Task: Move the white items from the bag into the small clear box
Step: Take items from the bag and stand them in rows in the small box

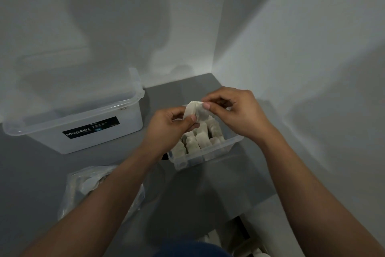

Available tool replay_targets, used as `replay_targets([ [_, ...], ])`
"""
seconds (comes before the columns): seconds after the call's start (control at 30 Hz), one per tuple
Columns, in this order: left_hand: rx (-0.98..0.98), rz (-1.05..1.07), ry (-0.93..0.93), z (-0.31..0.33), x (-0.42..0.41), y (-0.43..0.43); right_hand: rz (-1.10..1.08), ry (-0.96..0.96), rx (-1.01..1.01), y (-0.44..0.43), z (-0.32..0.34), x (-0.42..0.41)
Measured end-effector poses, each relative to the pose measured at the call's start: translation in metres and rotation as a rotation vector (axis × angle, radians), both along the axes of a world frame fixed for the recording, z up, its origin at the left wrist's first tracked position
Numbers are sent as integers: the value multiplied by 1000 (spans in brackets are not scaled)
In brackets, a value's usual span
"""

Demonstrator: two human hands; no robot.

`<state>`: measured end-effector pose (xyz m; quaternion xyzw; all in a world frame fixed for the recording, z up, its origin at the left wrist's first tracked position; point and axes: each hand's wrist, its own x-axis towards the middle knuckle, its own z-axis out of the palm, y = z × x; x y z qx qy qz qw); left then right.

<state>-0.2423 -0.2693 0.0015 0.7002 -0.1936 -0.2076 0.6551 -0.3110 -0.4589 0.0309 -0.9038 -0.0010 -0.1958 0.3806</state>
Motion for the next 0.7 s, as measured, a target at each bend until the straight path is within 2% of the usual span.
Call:
replay_targets([
  [0.23,78,136,30,-21,14,7,-75,141,-140,-37,2,18],
  [0.33,106,195,14,-27,17,16,-49,270,-308,-47,-10,33],
  [0.47,90,278,15,-31,17,21,108,434,-531,-46,-34,47],
  [0.7,40,248,32,-39,10,25,-2,514,-743,-58,-64,71],
])
